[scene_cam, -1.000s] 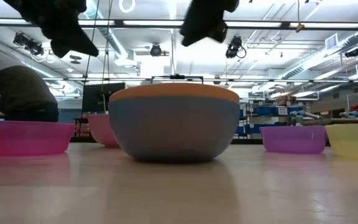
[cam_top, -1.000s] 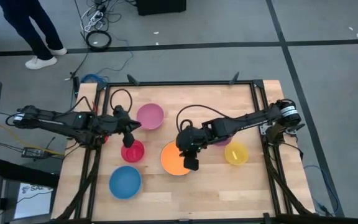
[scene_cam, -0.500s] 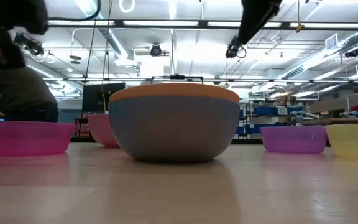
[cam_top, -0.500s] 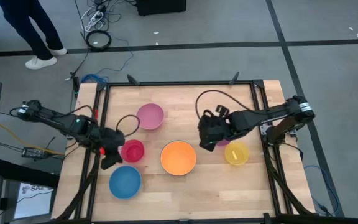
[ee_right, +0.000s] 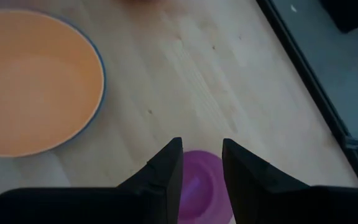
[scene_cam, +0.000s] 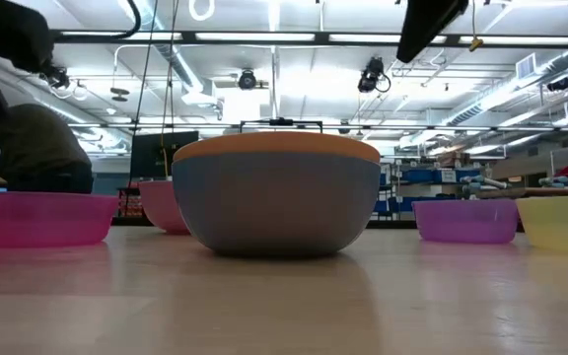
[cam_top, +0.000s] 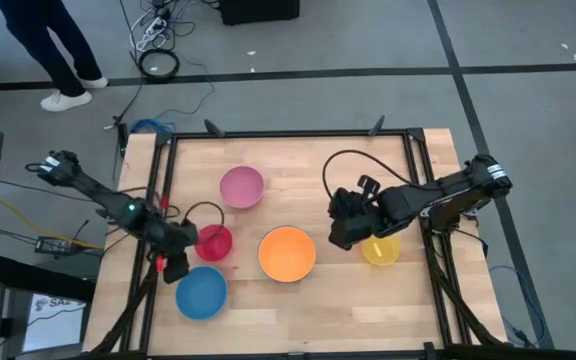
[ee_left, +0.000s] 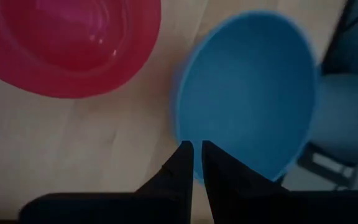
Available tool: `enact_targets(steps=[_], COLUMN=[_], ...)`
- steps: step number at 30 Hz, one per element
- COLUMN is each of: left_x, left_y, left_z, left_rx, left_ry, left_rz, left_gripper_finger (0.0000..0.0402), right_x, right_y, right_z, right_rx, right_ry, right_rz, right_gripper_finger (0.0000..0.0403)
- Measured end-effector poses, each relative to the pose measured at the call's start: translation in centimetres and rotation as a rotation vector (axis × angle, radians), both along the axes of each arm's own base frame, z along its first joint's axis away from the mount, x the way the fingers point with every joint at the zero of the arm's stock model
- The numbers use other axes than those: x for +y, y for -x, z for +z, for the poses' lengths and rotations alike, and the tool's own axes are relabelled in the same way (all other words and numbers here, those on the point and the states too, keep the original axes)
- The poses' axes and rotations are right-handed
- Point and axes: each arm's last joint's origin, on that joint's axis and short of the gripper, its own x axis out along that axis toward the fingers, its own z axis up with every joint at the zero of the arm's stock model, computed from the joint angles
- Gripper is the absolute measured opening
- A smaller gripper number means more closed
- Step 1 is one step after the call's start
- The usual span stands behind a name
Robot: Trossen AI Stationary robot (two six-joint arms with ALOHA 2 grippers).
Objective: Nest bowls inside each other
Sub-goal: Stack the blue bowl on top of the orange bowl
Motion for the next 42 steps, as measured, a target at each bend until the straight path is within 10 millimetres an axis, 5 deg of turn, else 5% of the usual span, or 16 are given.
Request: enact_targets(steps=[14, 42], left_x=[-2.0, -2.5], left_y=[-1.6, -2.8], left_z=[-2.7, -3.2], left_rx=[0.143, 0.078], left_ry=[-0.095, -0.135], left_rz=[-0.054, 0.001], left_gripper_finger=[0.0042, 0.0127], right_x=[0.0, 0.0], right_y=[0.6, 0.5], right_z=[-3.8, -4.2], right_rx=[0.076, 0.062], right_ry=[0.005, -0.001], right_rz=[-0.055, -0.052], right_gripper_finger=[0.0106, 0.0108])
